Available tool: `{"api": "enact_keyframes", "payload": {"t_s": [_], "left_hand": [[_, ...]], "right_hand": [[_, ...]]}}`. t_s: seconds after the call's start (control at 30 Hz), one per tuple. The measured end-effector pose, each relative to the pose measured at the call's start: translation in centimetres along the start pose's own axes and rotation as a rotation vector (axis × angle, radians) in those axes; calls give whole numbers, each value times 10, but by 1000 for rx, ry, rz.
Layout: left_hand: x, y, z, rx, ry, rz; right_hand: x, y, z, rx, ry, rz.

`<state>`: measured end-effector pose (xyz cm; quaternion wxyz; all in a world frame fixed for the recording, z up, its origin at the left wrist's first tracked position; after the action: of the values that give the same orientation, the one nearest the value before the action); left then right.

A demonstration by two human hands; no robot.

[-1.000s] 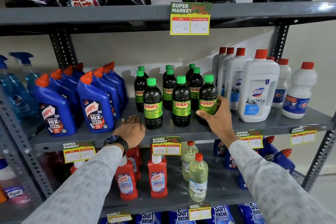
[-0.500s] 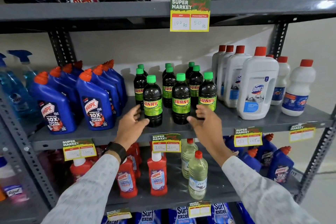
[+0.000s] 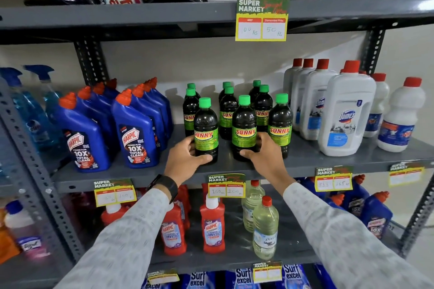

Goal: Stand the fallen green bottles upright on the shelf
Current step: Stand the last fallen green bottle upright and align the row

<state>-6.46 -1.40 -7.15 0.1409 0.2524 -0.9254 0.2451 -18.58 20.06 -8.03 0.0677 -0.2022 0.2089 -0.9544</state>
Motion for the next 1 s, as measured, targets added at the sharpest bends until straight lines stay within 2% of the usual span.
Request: {"api": "enact_keyframes", "payload": {"t_s": [0.37,0.8,0.87,0.93,1.0], "left_hand": [[-7,-29,13,17,10,-52],[-17,-36,13,16,40,-42],[-23,-38,10,122,75,-66],[-33,-42,13,406,117,-116],[-44,-42,17,656,154,-145]], "right_hand": [[-7,12,10,37,-32,120],[-15,13,15,0,-39,111],[-17,11,16,-3,-61,130],[-21,8,17,10,-103,150],[-26,0,16,22,-152,88]]}}
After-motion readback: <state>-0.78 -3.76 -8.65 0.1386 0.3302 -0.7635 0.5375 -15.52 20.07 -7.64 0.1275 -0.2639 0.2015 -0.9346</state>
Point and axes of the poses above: each hand's wrist, its own x-axis towards the middle knuckle, its own y-axis out of the palm, z = x × y, the point moved 2 cm from there along x, towards the middle knuckle, and after that the axes turned 3 degrees about y, right-handed, at the moved point
